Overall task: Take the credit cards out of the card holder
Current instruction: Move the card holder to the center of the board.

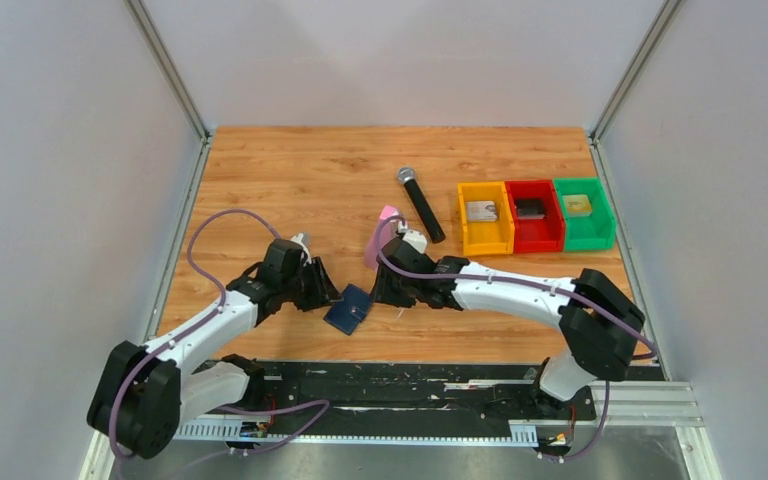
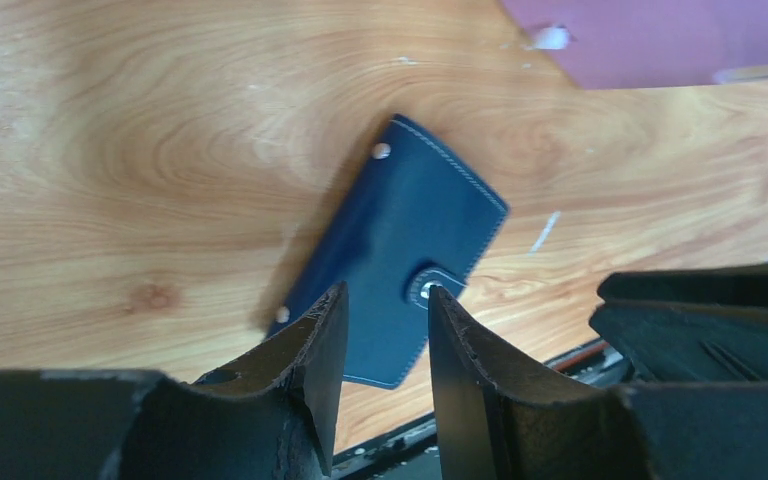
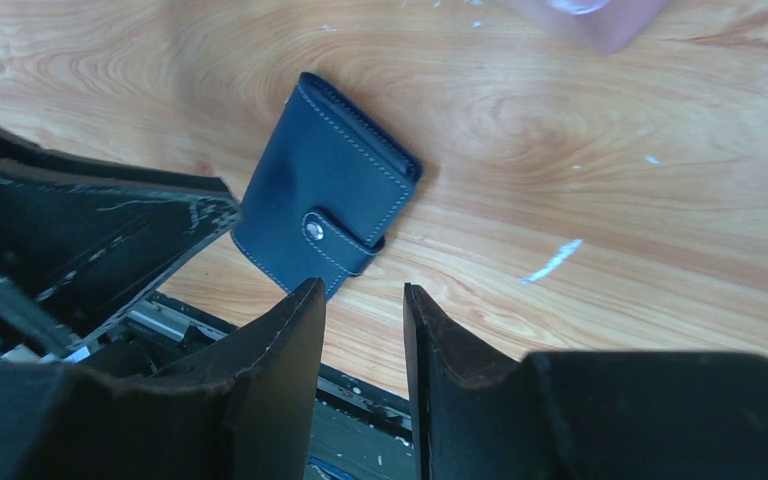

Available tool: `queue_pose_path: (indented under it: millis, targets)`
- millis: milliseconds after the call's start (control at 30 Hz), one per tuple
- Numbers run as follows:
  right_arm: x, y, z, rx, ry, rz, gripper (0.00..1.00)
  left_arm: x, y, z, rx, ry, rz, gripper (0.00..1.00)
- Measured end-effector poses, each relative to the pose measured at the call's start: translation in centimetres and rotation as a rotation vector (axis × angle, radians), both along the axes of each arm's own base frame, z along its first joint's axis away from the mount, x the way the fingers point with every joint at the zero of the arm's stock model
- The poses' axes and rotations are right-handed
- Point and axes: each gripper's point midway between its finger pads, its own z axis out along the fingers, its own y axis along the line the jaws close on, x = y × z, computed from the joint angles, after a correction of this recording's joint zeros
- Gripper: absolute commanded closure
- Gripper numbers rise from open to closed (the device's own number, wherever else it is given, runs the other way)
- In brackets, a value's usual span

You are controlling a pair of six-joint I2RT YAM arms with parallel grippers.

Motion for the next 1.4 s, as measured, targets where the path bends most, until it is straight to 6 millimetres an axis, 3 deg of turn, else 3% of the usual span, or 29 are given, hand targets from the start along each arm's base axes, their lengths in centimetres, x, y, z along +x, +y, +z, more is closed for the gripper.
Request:
queue_pose_path:
  millis: [167,400,633,767,1067,1267,1400]
  targets:
    - [-0.5,2.6,-0.7,-0.007,0.015,0.033,0.65,-0.2,0.7,-1.9,0.053,0.053,-0.005,0.58]
    - [-0.8,4.9,-2.1,-0.024,0.044,0.061,0.64,-0.4,0.7,-2.4,0.055,0.058,-0.029,0.62]
    - [-1.1,4.8,-3.7,-0.060,0.068,0.071,0.64,-2.9,-0.1,-4.1,-0.029,0.121,-0.065,0.64]
    - [-1.1,4.8,-3.8,-0.064,0.069,0.071,0.64,-3.7,-0.6,-3.9,-0.084,0.136,-0.070,0.64]
    - [-1.0,4.9,-3.1,-0.129,0.007,0.093,0.63,-3.3,-1.0,-1.6,-0.142,0.057,-0.059,0.58]
    - [-0.8,5.6,-2.1,-0.176,-0.077,0.138,0.63,-3.2,-0.5,-1.8,-0.124,0.067,-0.019,0.58]
    - [-0.5,5.7,-2.5,-0.210,-0.097,0.152,0.63,-3.2,-0.2,-2.1,-0.111,0.080,0.004,0.58]
